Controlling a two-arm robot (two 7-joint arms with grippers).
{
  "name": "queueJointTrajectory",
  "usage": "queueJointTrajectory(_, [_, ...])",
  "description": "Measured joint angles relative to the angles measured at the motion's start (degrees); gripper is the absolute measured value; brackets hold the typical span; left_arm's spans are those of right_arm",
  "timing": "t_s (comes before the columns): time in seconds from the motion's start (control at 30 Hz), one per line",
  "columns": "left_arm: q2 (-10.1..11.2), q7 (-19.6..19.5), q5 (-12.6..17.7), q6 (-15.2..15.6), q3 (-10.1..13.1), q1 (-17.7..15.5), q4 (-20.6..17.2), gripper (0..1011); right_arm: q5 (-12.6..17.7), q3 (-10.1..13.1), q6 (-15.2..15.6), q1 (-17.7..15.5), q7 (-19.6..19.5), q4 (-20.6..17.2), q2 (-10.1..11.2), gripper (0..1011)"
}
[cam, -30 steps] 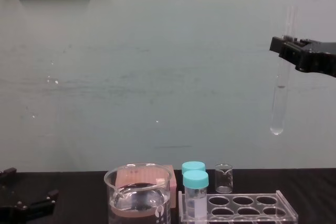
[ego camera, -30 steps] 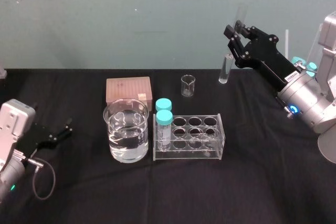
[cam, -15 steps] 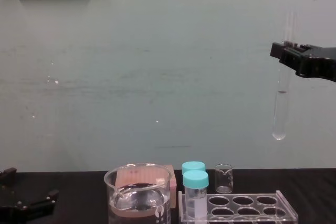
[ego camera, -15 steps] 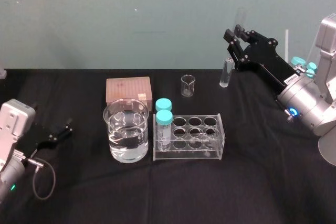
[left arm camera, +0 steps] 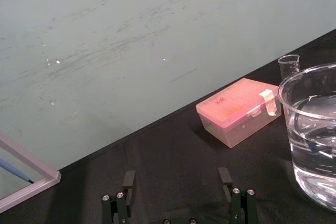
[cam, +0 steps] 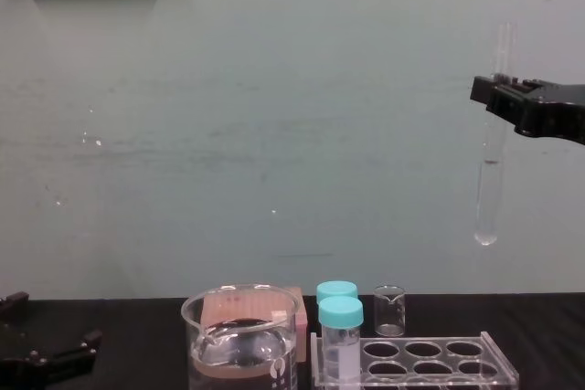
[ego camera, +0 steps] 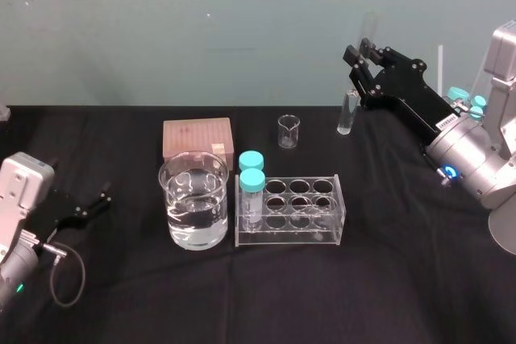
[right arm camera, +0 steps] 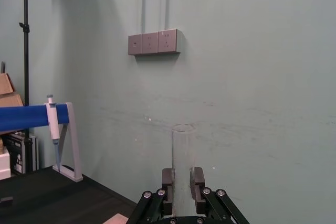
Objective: Hold the test tube with one hand and immerse one end into the beaker, then return it to the test tube rack.
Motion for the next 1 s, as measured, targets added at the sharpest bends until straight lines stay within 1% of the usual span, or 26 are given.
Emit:
queueJointTrajectory(0.5, [0.0, 0.0, 0.0, 0.0, 0.0, 0.0, 0.0, 1000, -0.2, -0.5, 0.2, 0.6, 0.3, 0.9, -0.2, 226])
queueJointTrajectory(0.67, [0.0, 0.0, 0.0, 0.0, 0.0, 0.0, 0.0, 1000, -0.3, -2.1, -0.2, 2.8, 1.7, 2.7, -1.3, 226])
queueJointTrajectory(0.7, [0.0, 0.0, 0.0, 0.0, 0.0, 0.0, 0.0, 1000, -0.4, -2.9, -0.6, 3.8, 2.5, 3.5, -1.8, 226])
queueJointTrajectory(0.8, [0.0, 0.0, 0.0, 0.0, 0.0, 0.0, 0.0, 1000, -0.3, -4.2, -1.4, 5.6, 4.1, 4.9, -2.7, 226])
queueJointTrajectory(0.9, [0.0, 0.0, 0.0, 0.0, 0.0, 0.0, 0.0, 1000, 0.2, -6.6, -2.4, 8.3, 7.1, 7.1, -4.3, 226])
queueJointTrajectory(1.0, [0.0, 0.0, 0.0, 0.0, 0.0, 0.0, 0.0, 1000, 0.9, -8.4, -3.0, 10.0, 9.3, 8.6, -5.5, 226])
